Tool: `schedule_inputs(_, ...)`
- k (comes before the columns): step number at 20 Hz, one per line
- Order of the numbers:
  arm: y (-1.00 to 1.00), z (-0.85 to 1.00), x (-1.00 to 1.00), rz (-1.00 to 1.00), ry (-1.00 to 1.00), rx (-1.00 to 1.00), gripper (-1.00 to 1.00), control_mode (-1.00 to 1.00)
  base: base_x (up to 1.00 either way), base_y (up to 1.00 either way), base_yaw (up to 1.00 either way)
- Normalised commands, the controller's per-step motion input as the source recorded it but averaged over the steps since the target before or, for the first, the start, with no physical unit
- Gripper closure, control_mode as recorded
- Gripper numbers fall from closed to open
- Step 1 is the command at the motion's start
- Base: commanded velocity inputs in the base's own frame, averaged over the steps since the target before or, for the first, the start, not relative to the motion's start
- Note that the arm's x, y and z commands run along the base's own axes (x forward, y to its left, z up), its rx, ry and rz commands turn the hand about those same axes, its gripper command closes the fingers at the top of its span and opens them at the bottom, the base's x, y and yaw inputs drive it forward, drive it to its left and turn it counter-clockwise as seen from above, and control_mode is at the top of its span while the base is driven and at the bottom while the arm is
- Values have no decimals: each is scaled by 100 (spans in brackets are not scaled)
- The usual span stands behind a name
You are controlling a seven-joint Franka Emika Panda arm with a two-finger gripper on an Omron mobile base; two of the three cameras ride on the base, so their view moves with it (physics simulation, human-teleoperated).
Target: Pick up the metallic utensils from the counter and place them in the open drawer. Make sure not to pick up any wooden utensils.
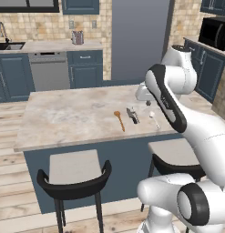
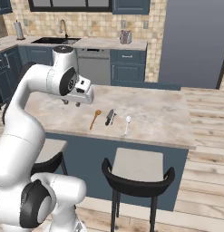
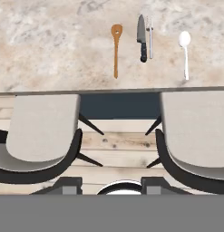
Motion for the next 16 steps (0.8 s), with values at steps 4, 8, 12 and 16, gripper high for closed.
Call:
schedule_inputs(4,1,0,-12,0,0,0,-100,-100,0,0,0)
schedule_inputs(8,1,0,-22,2,1,0,-100,-100,0,0,0)
schedule_inputs(12,0,-12,-7,0,1,0,-100,-100,0,0,0)
schedule_inputs(16,0,-37,9,0,0,0,-100,-100,0,0,0)
